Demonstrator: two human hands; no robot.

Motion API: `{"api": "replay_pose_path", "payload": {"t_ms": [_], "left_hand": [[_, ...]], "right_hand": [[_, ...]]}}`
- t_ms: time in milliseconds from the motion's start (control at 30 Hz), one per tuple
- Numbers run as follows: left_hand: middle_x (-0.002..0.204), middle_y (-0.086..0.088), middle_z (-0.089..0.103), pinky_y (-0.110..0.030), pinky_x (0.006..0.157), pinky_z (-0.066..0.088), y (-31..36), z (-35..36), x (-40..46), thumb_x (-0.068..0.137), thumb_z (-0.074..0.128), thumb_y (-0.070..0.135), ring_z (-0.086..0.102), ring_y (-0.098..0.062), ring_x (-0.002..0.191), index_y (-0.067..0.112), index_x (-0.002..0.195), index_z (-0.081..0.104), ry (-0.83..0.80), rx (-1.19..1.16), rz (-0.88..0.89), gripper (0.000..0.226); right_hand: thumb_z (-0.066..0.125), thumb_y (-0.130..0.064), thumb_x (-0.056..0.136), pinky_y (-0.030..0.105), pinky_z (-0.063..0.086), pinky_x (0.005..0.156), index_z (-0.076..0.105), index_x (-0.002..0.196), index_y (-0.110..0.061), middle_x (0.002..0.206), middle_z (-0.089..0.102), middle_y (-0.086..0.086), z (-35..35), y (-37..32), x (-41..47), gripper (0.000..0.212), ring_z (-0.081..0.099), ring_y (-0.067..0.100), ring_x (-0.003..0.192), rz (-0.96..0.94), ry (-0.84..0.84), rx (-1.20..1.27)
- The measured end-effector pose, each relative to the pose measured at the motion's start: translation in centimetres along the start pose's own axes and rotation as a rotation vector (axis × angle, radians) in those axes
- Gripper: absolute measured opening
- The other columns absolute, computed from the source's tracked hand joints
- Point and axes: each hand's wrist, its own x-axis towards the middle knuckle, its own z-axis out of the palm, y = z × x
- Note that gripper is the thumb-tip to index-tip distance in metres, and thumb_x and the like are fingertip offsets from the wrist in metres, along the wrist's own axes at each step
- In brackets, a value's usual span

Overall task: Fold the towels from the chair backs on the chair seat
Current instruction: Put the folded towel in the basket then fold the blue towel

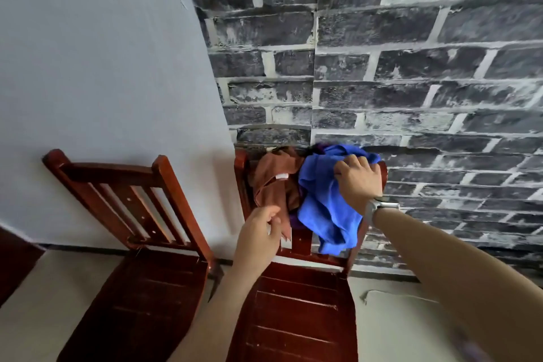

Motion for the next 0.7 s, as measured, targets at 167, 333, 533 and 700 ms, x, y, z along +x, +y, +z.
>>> {"api": "replay_pose_path", "payload": {"t_ms": [167,333,533,700], "left_hand": [[0.118,-0.002,0.057,-0.034,0.095,0.047,0.3,0.1,4.9,0.089,0.053,0.014,0.056,-0.017,0.111,0.013,0.118,0.057,-0.038,-0.085,0.141,0.03],[0.132,-0.007,0.047,-0.036,0.107,0.035,5.4,0.2,9.3,0.082,0.055,0.037,0.045,-0.021,0.124,0.009,0.13,0.046,-0.038,-0.216,0.397,0.056],[0.15,0.015,0.005,-0.027,0.115,0.012,14.7,3.0,10.2,0.066,0.06,0.058,0.012,-0.016,0.143,0.032,0.141,0.005,-0.353,-0.303,0.638,0.097],[0.072,0.013,0.054,-0.011,0.059,0.034,20.5,6.9,6.9,0.082,0.063,0.026,0.052,-0.013,0.072,0.031,0.079,0.048,-0.646,-0.284,0.617,0.015]], "right_hand": [[0.041,-0.007,0.091,0.035,0.037,0.071,0.053,0.102,-0.002,0.094,0.06,0.021,-4.7,0.9,0.4,0.017,0.054,0.034,0.085,0.336,0.15,0.605],[0.034,0.005,0.089,0.012,0.032,0.053,0.049,0.088,-0.006,0.067,0.042,-0.003,-14.0,4.2,-0.3,0.018,0.042,-0.003,0.058,0.423,0.655,0.877],[0.045,0.0,0.09,0.011,0.037,0.052,0.049,0.073,-0.023,0.053,0.054,-0.015,-20.1,7.9,-5.1,0.029,0.043,-0.005,0.051,0.429,0.76,1.081],[0.05,-0.004,0.088,0.015,0.04,0.053,0.054,0.072,-0.02,0.061,0.056,-0.011,-22.7,11.6,-9.4,0.023,0.047,0.0,0.056,0.556,0.969,1.076]]}}
